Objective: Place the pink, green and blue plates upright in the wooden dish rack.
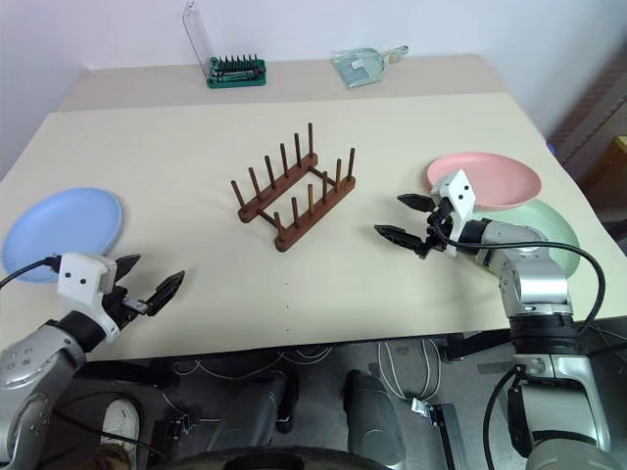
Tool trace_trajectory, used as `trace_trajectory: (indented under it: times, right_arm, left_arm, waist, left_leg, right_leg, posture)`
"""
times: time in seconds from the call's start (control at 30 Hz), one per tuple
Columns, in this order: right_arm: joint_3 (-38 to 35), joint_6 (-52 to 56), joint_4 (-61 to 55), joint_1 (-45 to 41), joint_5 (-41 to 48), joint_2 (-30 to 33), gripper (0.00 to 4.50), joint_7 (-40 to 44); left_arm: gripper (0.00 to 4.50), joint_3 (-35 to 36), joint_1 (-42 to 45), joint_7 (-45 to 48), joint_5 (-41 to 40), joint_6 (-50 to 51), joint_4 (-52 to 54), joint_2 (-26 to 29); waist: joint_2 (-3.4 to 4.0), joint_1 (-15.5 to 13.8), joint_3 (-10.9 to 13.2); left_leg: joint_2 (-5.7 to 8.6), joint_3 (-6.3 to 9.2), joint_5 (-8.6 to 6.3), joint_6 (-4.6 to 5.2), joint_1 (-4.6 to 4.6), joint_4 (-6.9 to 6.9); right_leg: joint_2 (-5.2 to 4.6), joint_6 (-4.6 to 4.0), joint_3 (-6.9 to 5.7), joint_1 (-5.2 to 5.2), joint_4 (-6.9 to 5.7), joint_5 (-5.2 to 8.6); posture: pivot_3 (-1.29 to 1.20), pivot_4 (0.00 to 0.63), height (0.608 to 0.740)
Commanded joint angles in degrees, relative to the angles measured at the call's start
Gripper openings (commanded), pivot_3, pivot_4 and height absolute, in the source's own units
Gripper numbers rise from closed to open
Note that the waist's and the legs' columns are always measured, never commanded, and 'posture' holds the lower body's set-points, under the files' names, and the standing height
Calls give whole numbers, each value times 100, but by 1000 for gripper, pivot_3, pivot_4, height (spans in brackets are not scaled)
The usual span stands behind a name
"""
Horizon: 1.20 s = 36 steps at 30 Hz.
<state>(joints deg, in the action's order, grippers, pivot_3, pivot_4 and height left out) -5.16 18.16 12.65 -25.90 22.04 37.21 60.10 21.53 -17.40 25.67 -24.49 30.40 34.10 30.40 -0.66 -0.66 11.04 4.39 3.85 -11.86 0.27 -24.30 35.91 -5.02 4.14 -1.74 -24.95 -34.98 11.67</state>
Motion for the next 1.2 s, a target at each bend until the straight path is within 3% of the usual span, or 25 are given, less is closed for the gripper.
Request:
trace_trajectory:
  times: [0.03,0.37,0.63,0.73,0.87,1.2]
  right_arm:
    - [-13,-147,-55,-195,8,-19,4457,56]
    - [88,-398,481,-552,-151,-114,4457,151]
    - [-48,82,-626,48,132,60,4457,132]
    - [-104,281,-1156,517,240,39,4457,-2]
    - [-157,561,-1772,865,407,-32,4457,-243]
    - [-430,1156,-3165,1677,822,-14,4457,-921]
  left_arm:
    - [4500,227,13,-48,-39,-29,172,36]
    - [4500,29,191,-167,69,-19,135,1]
    - [4500,-783,-77,379,-51,-12,420,72]
    - [4500,-1570,415,430,352,2,131,179]
    - [4500,-2474,1182,229,909,-123,-501,-111]
    - [4500,-3208,2357,332,1390,-449,-2031,-722]
  waist:
    - [0,0,0]
    - [0,-3,0]
    - [0,-17,0]
    - [1,-26,-1]
    - [5,-7,-3]
    - [12,-54,-10]
  left_leg:
    - [0,0,0,-1,1,0]
    - [0,-2,4,6,0,2]
    - [0,-2,2,7,-1,2]
    - [-4,-3,-3,-1,0,9]
    - [-5,-9,-3,0,0,11]
    - [-12,-18,4,11,3,18]
  right_leg:
    - [0,0,0,0,-1,0]
    - [1,-1,-1,1,-1,-1]
    - [-1,-1,1,1,-1,0]
    - [-2,3,-3,6,-4,3]
    - [-5,18,-4,10,-3,11]
    - [-4,15,-5,14,-10,7]
  posture:
    - [0,150,740]
    - [0,150,740]
    - [0,150,740]
    - [0,150,740]
    - [0,150,740]
    - [0,150,740]
